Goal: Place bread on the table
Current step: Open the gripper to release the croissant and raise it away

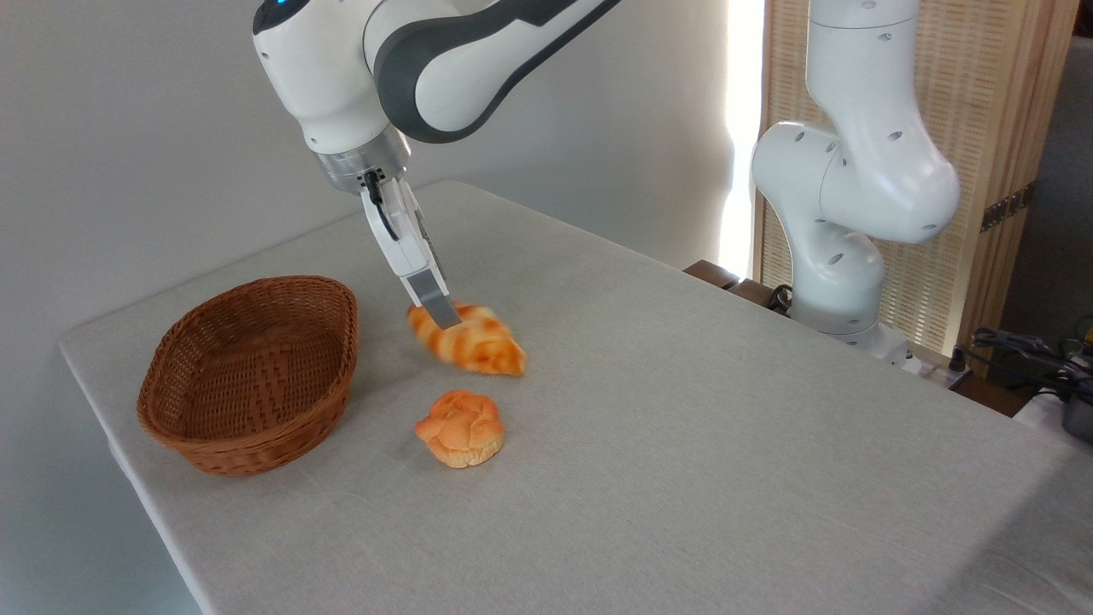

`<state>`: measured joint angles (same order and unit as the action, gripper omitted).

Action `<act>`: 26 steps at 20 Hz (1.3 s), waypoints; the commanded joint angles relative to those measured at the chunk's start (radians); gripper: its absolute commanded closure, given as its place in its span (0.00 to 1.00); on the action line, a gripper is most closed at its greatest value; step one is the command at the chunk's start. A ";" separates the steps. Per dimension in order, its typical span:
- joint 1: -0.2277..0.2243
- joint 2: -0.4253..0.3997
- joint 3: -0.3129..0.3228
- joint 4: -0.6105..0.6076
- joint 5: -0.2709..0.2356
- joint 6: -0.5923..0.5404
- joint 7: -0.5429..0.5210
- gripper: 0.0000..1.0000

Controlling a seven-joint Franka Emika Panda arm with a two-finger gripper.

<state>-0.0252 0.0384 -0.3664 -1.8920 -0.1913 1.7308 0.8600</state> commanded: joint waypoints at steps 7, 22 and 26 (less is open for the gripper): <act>0.007 0.001 0.098 0.217 0.018 0.003 -0.108 0.00; -0.001 0.001 0.333 0.366 0.153 -0.119 -0.171 0.00; 0.004 0.006 0.325 0.364 0.161 -0.119 -0.222 0.00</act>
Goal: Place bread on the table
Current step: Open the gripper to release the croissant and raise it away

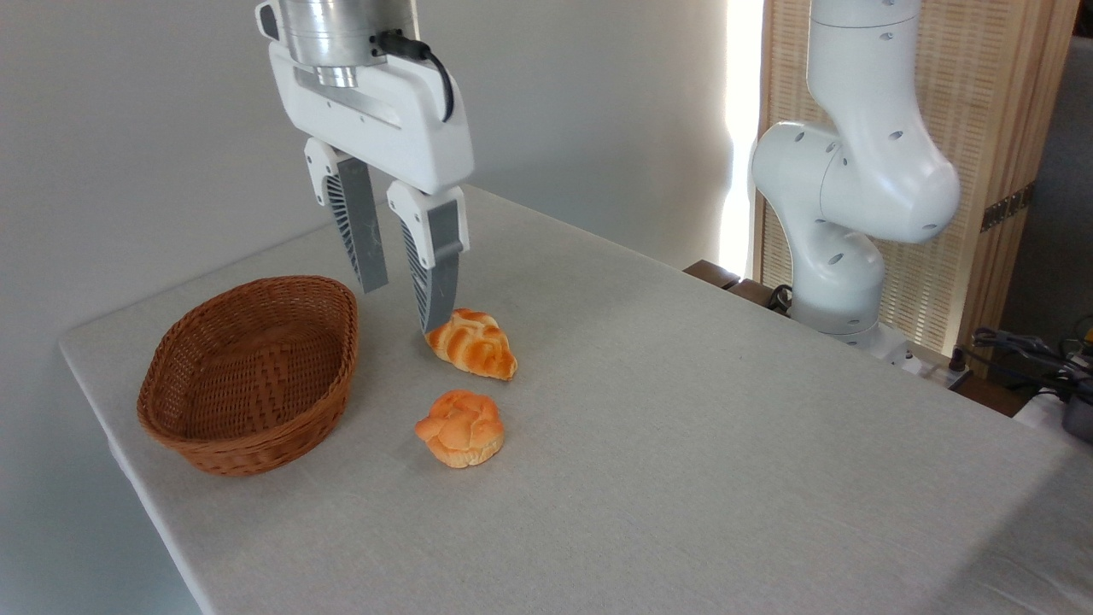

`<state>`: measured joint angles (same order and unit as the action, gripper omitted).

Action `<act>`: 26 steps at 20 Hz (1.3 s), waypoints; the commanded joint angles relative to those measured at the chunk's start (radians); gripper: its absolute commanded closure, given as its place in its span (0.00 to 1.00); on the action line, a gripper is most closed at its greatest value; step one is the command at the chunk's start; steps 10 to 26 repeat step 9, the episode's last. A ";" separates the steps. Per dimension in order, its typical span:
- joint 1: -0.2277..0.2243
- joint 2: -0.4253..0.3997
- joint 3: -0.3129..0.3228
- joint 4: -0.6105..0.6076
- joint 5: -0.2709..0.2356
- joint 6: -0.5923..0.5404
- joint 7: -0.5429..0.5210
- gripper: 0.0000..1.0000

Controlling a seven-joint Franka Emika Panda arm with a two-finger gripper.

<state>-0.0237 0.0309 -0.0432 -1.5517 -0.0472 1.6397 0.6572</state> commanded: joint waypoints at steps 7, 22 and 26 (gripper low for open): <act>0.005 0.014 0.008 0.025 0.012 -0.026 -0.019 0.00; 0.005 0.014 0.008 0.025 0.010 -0.026 -0.018 0.00; 0.005 0.014 0.008 0.025 0.010 -0.026 -0.018 0.00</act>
